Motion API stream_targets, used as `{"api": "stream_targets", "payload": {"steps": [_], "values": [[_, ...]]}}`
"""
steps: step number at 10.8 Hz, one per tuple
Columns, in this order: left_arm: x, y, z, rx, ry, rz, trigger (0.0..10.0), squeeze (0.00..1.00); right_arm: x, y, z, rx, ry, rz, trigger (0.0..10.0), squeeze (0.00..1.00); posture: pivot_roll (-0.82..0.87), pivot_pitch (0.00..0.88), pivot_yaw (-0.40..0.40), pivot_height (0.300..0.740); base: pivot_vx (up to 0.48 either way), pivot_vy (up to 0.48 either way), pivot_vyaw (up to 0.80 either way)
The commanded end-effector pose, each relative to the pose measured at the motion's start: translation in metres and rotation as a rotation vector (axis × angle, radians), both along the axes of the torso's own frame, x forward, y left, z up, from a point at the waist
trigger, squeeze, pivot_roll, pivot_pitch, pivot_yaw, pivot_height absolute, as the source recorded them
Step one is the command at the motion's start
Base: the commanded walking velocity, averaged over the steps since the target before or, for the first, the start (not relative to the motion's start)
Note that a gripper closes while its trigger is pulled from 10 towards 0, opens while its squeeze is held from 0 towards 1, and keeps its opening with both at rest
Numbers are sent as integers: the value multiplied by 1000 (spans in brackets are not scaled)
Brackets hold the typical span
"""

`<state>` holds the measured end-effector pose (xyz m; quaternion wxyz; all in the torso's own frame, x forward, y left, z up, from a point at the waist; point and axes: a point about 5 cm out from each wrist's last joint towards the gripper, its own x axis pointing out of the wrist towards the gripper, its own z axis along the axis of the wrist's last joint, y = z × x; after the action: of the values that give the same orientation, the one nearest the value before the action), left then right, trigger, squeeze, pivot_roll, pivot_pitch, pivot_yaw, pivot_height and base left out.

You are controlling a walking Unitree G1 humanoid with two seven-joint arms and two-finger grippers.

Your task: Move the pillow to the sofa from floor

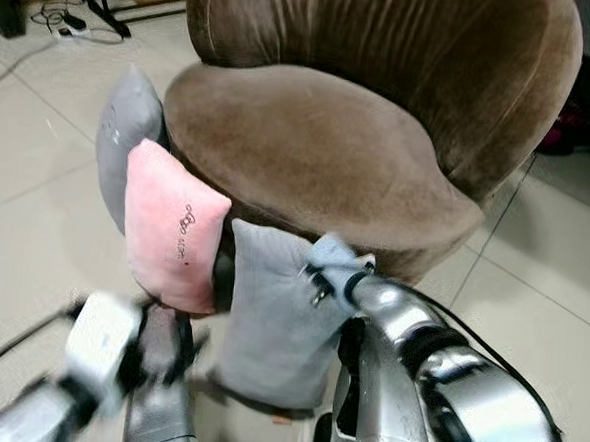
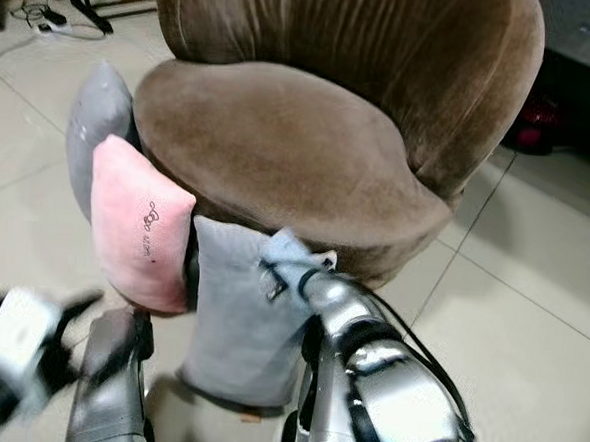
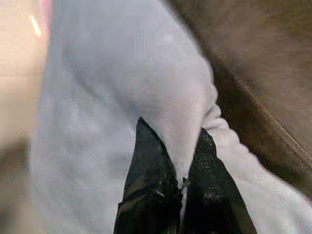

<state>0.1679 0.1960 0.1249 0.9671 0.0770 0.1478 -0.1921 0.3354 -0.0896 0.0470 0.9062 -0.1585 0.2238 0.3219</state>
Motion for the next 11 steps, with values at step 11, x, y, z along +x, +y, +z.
{"api": "stream_targets", "payload": {"steps": [11], "values": [[71, -1, 39, -39, -285, 209, 10000, 0, 3, -126, 292, 614, -855, -272, 0, 0, -8, 0, -51, 430, 0, 0, 0]]}}
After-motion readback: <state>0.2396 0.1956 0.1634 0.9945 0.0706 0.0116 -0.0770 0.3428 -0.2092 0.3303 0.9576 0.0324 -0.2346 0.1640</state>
